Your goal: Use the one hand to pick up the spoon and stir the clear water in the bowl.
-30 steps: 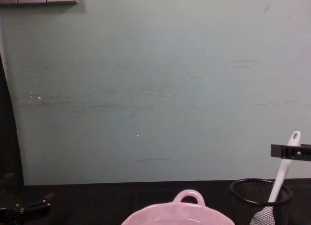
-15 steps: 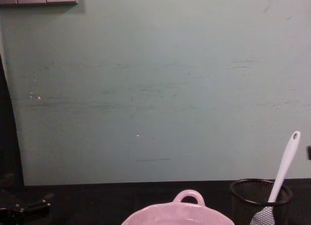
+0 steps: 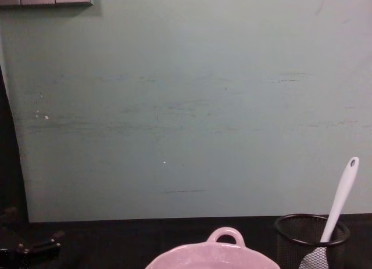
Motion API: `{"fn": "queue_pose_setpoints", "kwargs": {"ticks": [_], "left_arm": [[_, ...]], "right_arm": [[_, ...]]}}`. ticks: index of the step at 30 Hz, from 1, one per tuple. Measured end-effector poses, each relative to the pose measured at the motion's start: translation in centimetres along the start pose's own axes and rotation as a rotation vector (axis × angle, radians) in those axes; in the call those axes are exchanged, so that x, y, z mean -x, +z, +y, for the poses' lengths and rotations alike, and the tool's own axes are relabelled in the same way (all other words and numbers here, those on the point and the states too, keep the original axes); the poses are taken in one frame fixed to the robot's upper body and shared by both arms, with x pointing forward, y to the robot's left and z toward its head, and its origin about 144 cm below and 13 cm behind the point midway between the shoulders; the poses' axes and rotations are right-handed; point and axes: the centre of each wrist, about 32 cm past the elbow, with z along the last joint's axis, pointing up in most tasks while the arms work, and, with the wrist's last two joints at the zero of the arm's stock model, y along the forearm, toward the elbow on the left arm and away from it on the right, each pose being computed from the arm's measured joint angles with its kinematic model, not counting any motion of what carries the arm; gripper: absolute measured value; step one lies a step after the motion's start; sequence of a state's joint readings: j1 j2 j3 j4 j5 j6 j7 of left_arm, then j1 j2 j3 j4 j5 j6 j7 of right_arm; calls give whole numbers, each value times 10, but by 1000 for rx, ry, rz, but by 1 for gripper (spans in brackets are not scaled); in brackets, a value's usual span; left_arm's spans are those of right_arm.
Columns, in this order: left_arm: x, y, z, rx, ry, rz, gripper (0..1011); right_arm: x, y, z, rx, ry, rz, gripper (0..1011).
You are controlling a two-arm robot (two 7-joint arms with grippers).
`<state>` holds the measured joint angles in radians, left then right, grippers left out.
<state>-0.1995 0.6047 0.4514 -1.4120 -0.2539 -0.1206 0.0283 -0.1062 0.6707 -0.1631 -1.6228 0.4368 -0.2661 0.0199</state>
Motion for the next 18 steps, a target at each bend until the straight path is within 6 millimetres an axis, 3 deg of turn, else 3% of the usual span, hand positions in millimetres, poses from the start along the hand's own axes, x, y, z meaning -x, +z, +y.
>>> {"fn": "queue_pose_setpoints", "kwargs": {"ticks": [18], "left_arm": [[0,0,0,0,0,0,1011]], "right_arm": [[-3,-8,1,-29,-25,24,1003]]}}
